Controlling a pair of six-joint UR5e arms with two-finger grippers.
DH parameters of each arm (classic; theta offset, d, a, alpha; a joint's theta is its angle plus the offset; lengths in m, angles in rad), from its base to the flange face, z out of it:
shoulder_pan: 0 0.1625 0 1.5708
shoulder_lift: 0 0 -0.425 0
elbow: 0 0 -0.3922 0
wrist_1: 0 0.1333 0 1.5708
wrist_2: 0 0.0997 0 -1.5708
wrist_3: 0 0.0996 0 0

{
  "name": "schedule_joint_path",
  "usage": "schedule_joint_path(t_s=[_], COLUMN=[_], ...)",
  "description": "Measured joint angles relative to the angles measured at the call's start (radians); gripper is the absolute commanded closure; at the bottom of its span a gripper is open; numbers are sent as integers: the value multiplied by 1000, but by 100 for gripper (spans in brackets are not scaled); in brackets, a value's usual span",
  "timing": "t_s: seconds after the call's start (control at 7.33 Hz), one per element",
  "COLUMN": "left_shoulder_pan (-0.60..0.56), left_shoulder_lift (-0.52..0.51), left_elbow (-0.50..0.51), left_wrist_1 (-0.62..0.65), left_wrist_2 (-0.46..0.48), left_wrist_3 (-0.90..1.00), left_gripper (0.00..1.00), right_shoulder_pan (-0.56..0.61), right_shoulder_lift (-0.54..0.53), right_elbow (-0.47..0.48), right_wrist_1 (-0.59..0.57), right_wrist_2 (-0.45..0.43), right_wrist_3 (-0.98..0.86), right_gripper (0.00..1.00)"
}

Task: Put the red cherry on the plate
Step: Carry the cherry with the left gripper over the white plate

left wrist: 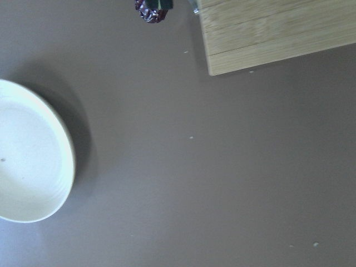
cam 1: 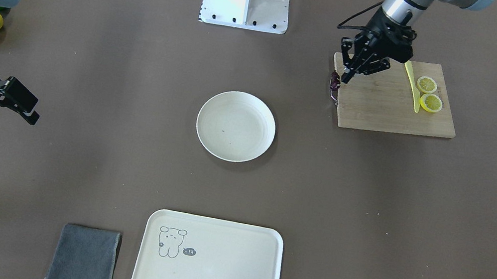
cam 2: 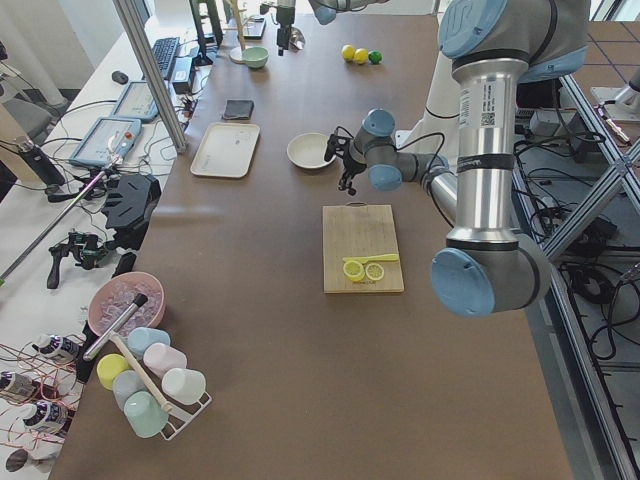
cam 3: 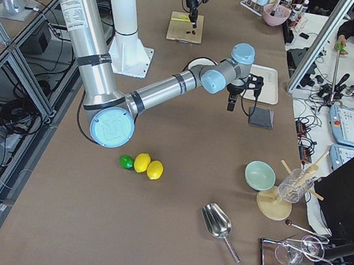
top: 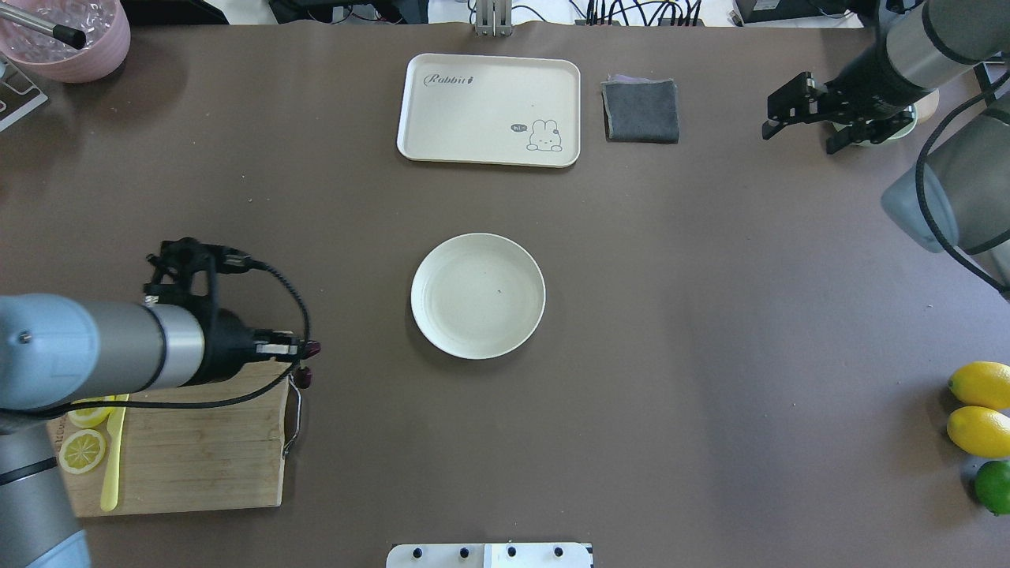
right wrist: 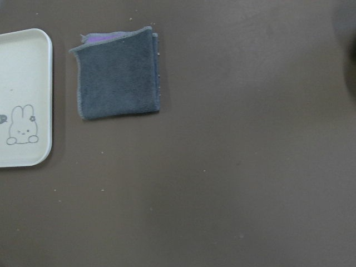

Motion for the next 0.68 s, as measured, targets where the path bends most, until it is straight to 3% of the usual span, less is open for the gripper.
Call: schedule_joint_path(t_s=[0.27,0.68], left_shoulder_pan=[12,38], left_shoulder_lift=[-291,-470], left_elbow=[89,285], left_wrist_1=[237,239], left_wrist_2=[20,119], left_wrist_3=[-61,-80], left_gripper=[100,100], right_shoulder_pan=[59,168], right_shoulder_lift=[-76,-223], right_elbow=[6,7], right_wrist_1=[-41,-47], right_wrist_2=[1,3], right_wrist_3=[-161,-407], right_gripper=[0,0])
